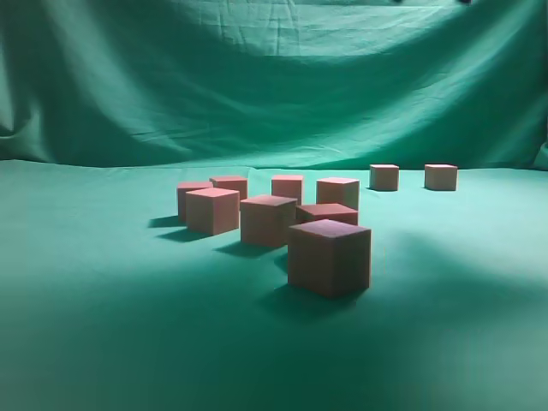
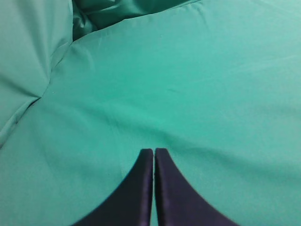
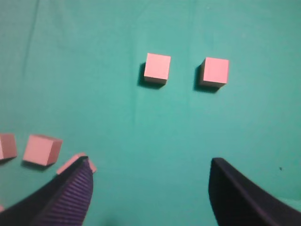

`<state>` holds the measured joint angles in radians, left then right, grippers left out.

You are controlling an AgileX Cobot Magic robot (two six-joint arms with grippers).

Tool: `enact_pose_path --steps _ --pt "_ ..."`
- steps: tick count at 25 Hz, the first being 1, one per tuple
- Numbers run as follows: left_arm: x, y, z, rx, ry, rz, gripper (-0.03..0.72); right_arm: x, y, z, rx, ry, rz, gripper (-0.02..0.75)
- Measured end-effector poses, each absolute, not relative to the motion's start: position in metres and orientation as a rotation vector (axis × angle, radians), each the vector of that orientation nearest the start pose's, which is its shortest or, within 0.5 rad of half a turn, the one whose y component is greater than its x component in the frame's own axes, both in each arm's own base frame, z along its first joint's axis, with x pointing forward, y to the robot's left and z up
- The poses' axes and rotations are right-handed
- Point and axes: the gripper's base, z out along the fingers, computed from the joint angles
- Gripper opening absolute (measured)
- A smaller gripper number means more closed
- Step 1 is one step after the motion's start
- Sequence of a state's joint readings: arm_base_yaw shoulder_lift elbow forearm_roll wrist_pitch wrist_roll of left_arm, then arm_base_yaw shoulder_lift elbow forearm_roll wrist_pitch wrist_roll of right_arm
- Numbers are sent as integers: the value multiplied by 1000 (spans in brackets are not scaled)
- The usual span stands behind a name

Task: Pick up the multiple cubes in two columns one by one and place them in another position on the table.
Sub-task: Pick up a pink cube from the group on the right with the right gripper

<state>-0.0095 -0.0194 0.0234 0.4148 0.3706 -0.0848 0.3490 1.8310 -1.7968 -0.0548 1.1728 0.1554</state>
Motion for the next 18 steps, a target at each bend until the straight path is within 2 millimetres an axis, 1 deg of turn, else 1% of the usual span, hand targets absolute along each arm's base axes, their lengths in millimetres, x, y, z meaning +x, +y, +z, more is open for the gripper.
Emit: enact_pose_path --steps 2,6,11,14,18 --pt "52 13 176 185 1831 341 0 393 128 323 -244 2674 133 474" --pt "52 13 176 185 1831 341 0 425 135 273 -273 2670 161 474" --pt "52 13 176 185 1831 341 0 454 140 222 -298 2630 140 474" --pt "52 13 176 185 1831 341 0 463 141 203 -310 2612 115 474" --pt "52 13 176 185 1831 341 0 472 143 187 -319 2573 105 474"
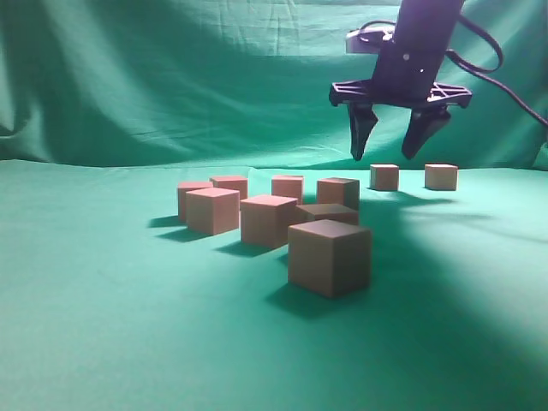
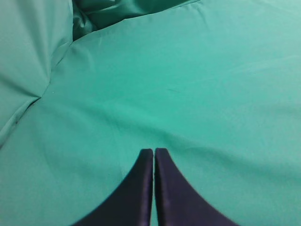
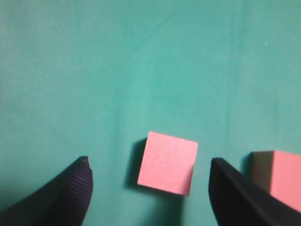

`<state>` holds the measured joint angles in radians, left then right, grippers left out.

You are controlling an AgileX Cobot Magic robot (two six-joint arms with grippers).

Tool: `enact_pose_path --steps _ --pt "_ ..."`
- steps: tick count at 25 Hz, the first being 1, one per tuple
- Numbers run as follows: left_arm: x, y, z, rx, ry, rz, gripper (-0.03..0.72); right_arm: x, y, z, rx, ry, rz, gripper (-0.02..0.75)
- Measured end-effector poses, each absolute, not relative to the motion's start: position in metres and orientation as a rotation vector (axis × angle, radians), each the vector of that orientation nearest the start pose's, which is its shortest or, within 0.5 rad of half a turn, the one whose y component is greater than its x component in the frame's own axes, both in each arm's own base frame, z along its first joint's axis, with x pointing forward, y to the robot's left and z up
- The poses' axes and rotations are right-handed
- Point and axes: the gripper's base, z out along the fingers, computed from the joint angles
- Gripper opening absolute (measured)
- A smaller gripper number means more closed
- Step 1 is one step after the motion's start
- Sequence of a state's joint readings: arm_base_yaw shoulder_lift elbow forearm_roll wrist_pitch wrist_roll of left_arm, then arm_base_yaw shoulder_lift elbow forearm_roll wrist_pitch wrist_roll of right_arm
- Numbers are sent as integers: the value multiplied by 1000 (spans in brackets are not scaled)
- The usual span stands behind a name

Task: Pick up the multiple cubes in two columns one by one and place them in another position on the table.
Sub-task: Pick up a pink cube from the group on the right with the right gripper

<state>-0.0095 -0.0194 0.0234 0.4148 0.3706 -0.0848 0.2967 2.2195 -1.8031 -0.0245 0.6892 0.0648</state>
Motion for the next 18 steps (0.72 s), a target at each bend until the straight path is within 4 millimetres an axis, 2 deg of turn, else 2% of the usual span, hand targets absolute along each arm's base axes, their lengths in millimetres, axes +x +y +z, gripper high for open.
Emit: enact_pose_path --steps 6,13,16,17,18 --pt "52 13 176 185 1831 341 0 485 144 178 -324 2537 92 474" --pt "52 13 176 185 1831 341 0 492 136 166 -276 2556 87 474" --pt "52 13 176 185 1831 341 0 492 136 167 -274 2554 86 276" --pt "52 13 176 185 1831 341 0 492 136 167 -273 2554 88 244" --pt "52 13 176 185 1831 341 0 492 136 168 -273 2557 88 252"
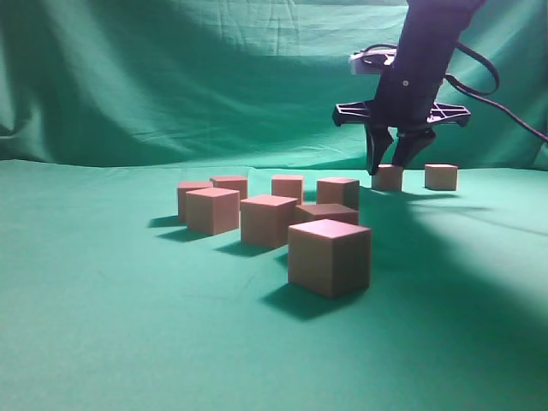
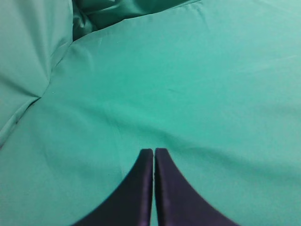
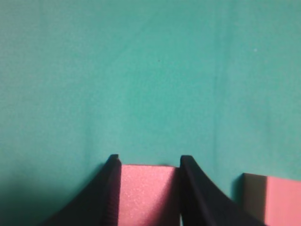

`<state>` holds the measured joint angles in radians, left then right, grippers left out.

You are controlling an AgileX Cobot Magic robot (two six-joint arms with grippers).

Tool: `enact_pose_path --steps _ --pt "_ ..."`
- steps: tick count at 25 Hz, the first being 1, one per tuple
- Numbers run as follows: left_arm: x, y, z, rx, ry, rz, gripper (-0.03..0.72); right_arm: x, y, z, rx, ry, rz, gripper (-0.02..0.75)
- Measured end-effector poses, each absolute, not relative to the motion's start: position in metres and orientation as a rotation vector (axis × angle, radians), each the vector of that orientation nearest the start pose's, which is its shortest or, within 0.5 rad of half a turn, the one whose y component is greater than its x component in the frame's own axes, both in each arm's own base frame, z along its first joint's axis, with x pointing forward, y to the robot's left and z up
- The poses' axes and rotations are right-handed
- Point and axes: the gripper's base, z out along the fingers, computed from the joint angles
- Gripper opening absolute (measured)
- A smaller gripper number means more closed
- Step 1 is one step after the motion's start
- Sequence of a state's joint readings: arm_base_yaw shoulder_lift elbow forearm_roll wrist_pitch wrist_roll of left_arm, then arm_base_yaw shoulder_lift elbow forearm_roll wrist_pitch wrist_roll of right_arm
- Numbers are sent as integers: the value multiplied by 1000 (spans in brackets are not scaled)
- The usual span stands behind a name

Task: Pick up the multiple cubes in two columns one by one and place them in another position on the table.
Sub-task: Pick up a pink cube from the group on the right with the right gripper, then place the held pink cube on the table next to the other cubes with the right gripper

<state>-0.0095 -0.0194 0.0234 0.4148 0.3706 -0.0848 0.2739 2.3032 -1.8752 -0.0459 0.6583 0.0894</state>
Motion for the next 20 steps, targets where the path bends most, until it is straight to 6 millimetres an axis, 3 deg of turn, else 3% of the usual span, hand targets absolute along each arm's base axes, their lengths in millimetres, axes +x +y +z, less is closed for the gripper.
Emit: enact_pose_path --steps 5,9,14,18,20 --pt "52 13 176 185 1831 341 0 495 136 189 -270 2585 78 252" --pt "52 13 176 185 1831 341 0 489 135 236 -256 2566 91 252" --pt "52 13 176 185 1831 341 0 449 138 322 -309 2498 119 252" --pt "52 13 176 185 1831 341 0 410 147 369 -382 2483 133 252" --pt "52 13 176 185 1831 341 0 392 156 382 -434 2467 146 252"
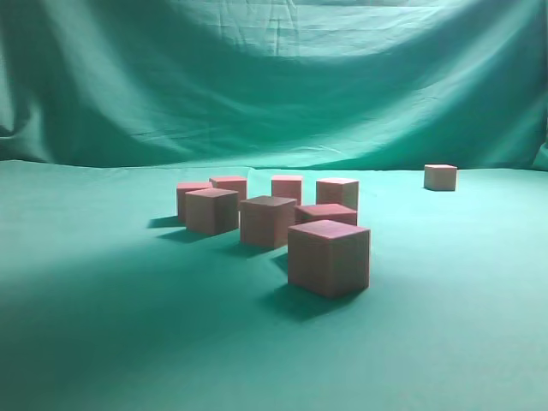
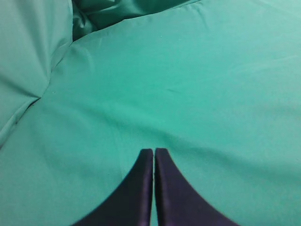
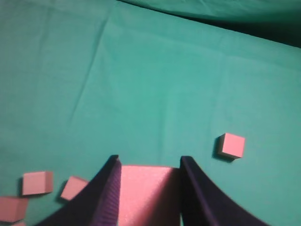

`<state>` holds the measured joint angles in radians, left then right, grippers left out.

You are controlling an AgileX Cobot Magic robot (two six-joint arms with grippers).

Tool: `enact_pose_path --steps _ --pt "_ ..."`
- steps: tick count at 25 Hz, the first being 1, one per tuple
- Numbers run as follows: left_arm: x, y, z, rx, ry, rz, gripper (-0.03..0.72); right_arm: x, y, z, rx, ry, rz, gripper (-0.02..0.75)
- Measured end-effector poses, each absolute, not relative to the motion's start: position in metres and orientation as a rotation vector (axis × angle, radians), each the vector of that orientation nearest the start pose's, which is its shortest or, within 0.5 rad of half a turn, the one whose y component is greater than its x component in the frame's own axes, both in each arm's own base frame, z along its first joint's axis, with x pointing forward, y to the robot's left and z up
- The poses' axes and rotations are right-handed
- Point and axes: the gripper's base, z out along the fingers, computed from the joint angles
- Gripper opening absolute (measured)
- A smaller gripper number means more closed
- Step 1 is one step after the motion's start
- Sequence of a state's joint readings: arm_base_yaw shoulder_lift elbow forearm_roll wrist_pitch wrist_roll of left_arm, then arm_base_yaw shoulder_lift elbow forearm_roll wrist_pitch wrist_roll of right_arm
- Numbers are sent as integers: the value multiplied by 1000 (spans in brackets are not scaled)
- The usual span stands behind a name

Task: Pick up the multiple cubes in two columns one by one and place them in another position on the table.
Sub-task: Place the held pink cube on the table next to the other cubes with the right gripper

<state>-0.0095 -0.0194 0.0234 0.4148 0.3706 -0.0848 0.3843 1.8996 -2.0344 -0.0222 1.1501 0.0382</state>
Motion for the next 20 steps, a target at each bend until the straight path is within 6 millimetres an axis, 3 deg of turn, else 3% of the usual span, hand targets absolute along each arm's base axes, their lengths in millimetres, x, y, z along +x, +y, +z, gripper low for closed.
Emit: enact_pose_path --steps 5,11,20 --pt "52 13 176 185 1831 341 0 348 180 381 -578 2479 176 252" --pt "52 13 176 185 1831 341 0 302 204 346 -771 2518 186 252" --pt "52 13 176 185 1831 341 0 239 219 295 -1081 2533 198 252"
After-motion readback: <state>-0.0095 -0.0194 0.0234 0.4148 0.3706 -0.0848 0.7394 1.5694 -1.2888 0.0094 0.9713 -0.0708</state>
